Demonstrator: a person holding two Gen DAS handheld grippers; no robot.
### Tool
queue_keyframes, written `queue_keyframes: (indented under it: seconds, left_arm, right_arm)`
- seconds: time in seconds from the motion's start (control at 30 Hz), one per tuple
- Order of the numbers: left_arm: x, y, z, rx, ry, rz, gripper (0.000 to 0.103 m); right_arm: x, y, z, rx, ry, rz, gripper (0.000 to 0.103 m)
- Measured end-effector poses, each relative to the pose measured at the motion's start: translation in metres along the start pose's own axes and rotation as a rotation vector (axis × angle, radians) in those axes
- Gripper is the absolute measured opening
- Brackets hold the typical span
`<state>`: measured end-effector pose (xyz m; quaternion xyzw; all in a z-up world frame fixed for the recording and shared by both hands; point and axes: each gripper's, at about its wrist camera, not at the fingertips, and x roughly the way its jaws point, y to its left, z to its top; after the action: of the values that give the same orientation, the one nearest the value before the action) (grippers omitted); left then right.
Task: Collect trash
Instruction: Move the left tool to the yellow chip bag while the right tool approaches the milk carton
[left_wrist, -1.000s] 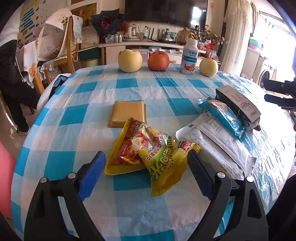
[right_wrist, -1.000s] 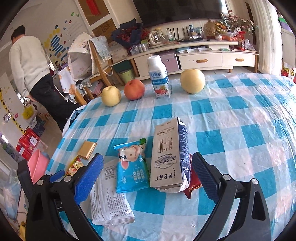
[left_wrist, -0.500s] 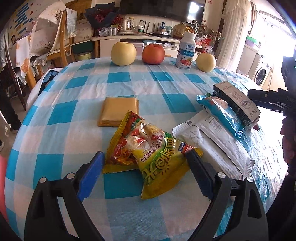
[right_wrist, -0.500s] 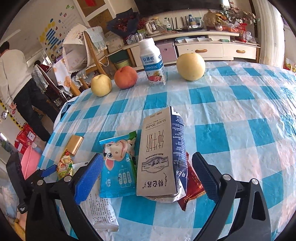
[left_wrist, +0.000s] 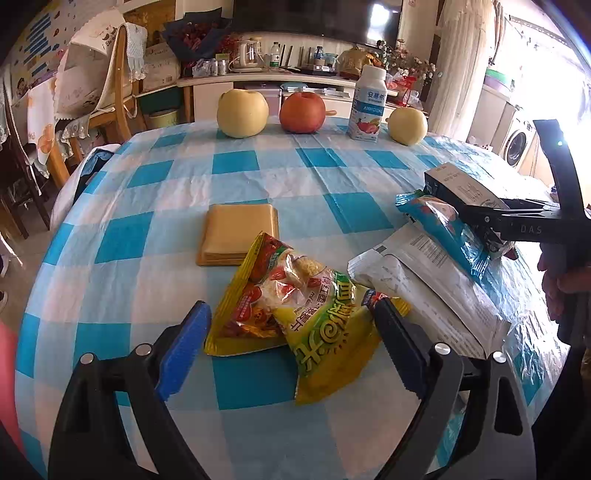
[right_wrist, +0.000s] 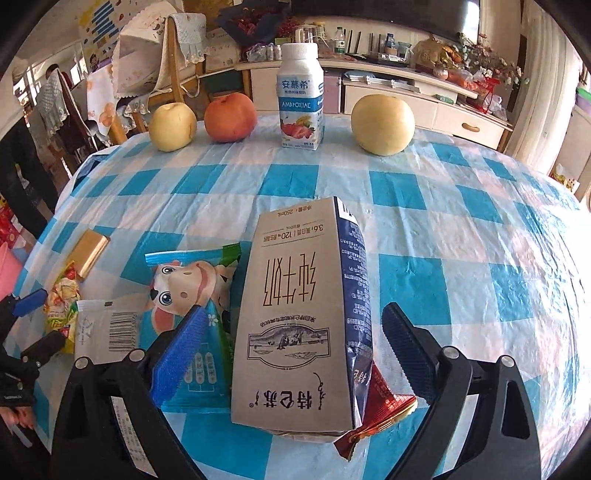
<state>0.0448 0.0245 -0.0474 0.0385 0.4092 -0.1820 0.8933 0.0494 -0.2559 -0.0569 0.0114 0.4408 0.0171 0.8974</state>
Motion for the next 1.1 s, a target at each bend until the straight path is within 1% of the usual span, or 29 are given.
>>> queue_keyframes:
  seconds: [0.03, 0.1, 0.17, 0.2, 0.37, 0.43, 0.57, 0.63, 0.67, 0.7, 0.77, 0.8, 0.9, 1.0, 1.1]
  left_arm:
    - [0.001, 0.000, 0.000, -0.002, 0.006, -0.009, 0.091]
    - [0.004, -0.001, -0.001, 0.002, 0.019, -0.013, 0.093]
    - [0.004, -0.003, 0.000, 0.011, 0.022, -0.012, 0.094]
    - [0.004, -0.004, 0.002, 0.016, 0.019, -0.015, 0.094]
    - [0.009, -0.006, 0.005, 0.039, 0.037, -0.023, 0.099]
    - [0.010, -0.007, 0.006, 0.058, 0.038, -0.021, 0.099]
    - [0.012, -0.008, 0.006, 0.058, 0.046, -0.018, 0.099]
    - [0.013, -0.009, 0.006, 0.064, 0.047, -0.014, 0.099]
    - [0.012, -0.010, 0.006, 0.069, 0.045, -0.011, 0.099]
    - [0.011, -0.011, 0.006, 0.083, 0.043, -0.006, 0.099]
    - [0.009, -0.014, 0.007, 0.120, 0.047, 0.000, 0.099]
    - [0.008, -0.016, 0.006, 0.138, 0.050, -0.010, 0.099]
    - [0.003, -0.025, 0.002, 0.237, 0.060, -0.039, 0.099]
    - [0.008, -0.024, -0.001, 0.259, 0.085, -0.022, 0.099]
    - [0.014, -0.017, 0.000, 0.262, 0.105, 0.032, 0.099]
  right_arm:
    - [0.000, 0.000, 0.000, -0.005, -0.001, -0.002, 0.085]
    - [-0.001, 0.000, 0.000, -0.011, -0.006, -0.005, 0.075]
    - [0.000, -0.001, 0.001, -0.010, -0.006, -0.014, 0.067]
    - [0.000, -0.002, 0.001, -0.009, -0.006, -0.017, 0.065]
    - [0.000, -0.003, 0.001, -0.007, -0.006, -0.014, 0.065]
    - [0.000, -0.004, 0.002, -0.009, -0.006, -0.015, 0.065]
    - [-0.001, -0.005, 0.002, 0.005, -0.004, -0.009, 0.065]
    - [0.000, -0.006, 0.002, 0.012, 0.001, -0.006, 0.067]
    - [0.001, -0.005, 0.002, 0.014, 0.001, -0.006, 0.071]
    - [0.001, -0.005, 0.002, 0.016, 0.000, -0.004, 0.074]
    - [-0.001, -0.006, 0.003, 0.020, -0.007, -0.001, 0.076]
    - [-0.001, -0.006, 0.003, 0.021, -0.008, -0.001, 0.077]
    - [-0.002, -0.007, 0.004, 0.026, -0.014, 0.001, 0.081]
    - [-0.001, -0.007, 0.004, 0.029, -0.009, 0.007, 0.081]
    - [0.001, -0.006, 0.004, 0.029, -0.007, 0.002, 0.083]
